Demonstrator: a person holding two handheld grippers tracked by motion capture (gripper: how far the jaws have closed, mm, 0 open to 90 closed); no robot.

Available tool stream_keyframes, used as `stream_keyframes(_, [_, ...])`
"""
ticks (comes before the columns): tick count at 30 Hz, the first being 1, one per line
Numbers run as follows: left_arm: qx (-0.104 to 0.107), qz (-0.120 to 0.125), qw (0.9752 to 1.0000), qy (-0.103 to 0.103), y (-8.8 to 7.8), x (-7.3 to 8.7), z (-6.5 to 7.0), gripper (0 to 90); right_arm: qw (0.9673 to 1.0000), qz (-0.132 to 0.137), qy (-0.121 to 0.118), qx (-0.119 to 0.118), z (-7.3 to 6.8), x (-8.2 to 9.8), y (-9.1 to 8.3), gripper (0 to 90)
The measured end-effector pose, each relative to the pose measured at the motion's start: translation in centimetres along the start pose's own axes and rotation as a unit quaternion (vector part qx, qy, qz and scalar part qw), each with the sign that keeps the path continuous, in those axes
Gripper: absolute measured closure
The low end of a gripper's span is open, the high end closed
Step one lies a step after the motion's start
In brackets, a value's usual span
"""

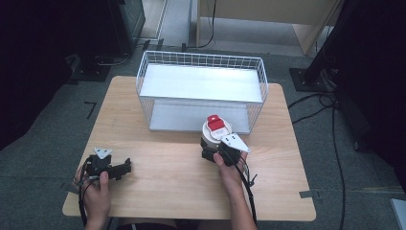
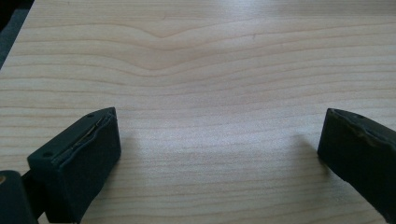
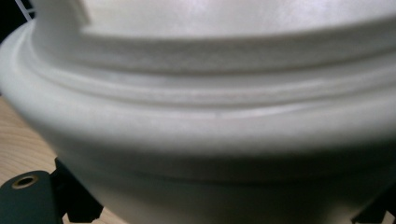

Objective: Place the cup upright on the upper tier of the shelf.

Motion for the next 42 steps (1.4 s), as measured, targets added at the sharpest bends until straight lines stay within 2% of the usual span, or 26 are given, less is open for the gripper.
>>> stream_keyframes(9, [0.0,0.0,1.0,0.0,0.0,0.0,0.0,0.0,0.9994,0.035,0.001,-0.003,0.0,-2.6,-1.3,9.6])
stream_keyframes(17, [0.0,0.001,1.0,-0.001,0.0,0.0,0.0,0.0,0.9977,0.066,-0.013,-0.003,-0.2,-5.7,-2.5,9.6])
stream_keyframes(18, [0.0,0.001,1.0,0.0,0.0,0.0,0.0,0.0,0.997,0.076,-0.016,-0.004,-0.3,-6.5,-2.8,9.6])
stream_keyframes(23, [0.0,-0.001,1.0,0.001,0.0,0.0,0.0,0.0,0.9953,0.094,-0.022,-0.004,-0.6,-8.3,-3.3,9.6])
stream_keyframes(24, [0.0,-0.001,1.0,0.0,0.0,0.0,0.0,0.0,0.9942,0.104,-0.026,-0.005,-0.7,-9.1,-3.6,9.6])
stream_keyframes(25, [0.0,-0.001,1.0,0.0,0.0,0.0,0.0,0.0,0.9942,0.104,-0.026,-0.005,-0.7,-9.1,-3.6,9.6])
stream_keyframes(28, [0.0,-0.001,1.0,0.001,0.0,0.0,0.0,0.0,0.992,0.121,-0.035,-0.006,-0.9,-10.7,-4.0,9.6])
stream_keyframes(30, [0.0,-0.001,1.0,0.001,0.0,0.0,0.0,0.0,0.9916,0.124,-0.035,-0.005,-0.9,-11.0,-4.0,9.6])
stream_keyframes(38, [0.0,0.0,1.0,0.001,0.0,0.0,0.0,0.0,0.9873,0.154,-0.042,-0.001,-0.7,-14.4,-4.2,9.7])
stream_keyframes(42, [0.0,0.0,1.0,0.001,0.0,0.0,0.0,0.0,0.9864,0.158,-0.046,0.004,-0.5,-15.4,-4.1,9.7])
Point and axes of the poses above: each handheld gripper's, and its own axes: y roughly forward along the jaws, x roughly out of its underside, z roughly to its right, the point moved 10 cm from there along y, roughly forward along the jaws, and after that the axes turned 10 degrees about -y, right-handed, at the moved point
